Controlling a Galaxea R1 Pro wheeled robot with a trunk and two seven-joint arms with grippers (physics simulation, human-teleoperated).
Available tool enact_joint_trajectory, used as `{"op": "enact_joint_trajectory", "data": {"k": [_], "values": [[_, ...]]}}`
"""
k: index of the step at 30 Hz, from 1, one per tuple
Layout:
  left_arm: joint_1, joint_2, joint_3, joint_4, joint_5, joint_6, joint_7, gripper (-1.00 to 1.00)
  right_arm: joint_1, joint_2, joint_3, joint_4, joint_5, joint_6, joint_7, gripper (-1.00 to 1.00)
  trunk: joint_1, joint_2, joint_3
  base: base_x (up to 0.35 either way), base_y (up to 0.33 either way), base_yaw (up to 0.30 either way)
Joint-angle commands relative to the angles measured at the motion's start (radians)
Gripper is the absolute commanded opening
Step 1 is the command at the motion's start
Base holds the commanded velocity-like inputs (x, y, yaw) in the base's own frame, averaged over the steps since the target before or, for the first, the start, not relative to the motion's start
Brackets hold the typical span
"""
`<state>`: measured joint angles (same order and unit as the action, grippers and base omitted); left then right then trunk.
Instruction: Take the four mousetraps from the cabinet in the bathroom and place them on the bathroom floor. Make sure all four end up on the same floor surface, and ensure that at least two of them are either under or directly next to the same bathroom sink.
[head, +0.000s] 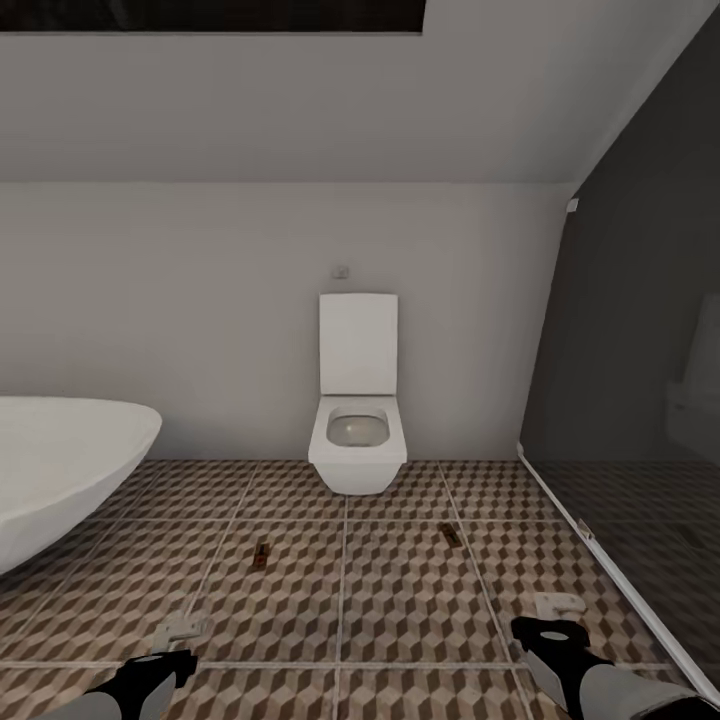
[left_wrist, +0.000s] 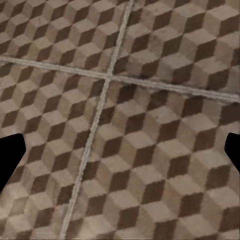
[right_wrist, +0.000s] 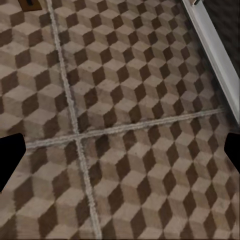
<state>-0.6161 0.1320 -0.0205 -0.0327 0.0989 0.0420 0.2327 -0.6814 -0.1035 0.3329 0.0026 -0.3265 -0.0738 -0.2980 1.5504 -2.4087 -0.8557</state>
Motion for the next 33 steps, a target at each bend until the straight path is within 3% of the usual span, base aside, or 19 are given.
{"op": "enact_joint_trajectory", "data": {"k": [1,8,18,33], "values": [[0.001,0.0,-0.003,0.004,0.013,0.004,0.002,1.0,-0.001,0.0,0.008,0.006,-0.011,-0.008,-0.001,1.0,-0.004,0.007,0.002,0.0,0.0,0.0],[0.006,0.001,-0.004,0.023,0.045,0.001,0.002,1.0,0.022,-0.001,0.008,0.024,-0.013,-0.025,-0.001,1.0,-0.031,0.056,0.024,0.0,0.0,0.0],[0.016,0.001,-0.004,0.029,0.109,-0.003,0.001,1.0,0.172,-0.002,0.008,0.029,-0.016,-0.042,0.002,1.0,-0.069,0.126,0.055,0.0,0.0,0.0],[0.09,0.0,-0.004,0.03,0.132,-0.028,0.001,1.0,0.26,0.0,0.008,0.03,-0.018,-0.053,0.008,1.0,-0.127,0.231,0.102,0.0,0.0,0.0]]}}
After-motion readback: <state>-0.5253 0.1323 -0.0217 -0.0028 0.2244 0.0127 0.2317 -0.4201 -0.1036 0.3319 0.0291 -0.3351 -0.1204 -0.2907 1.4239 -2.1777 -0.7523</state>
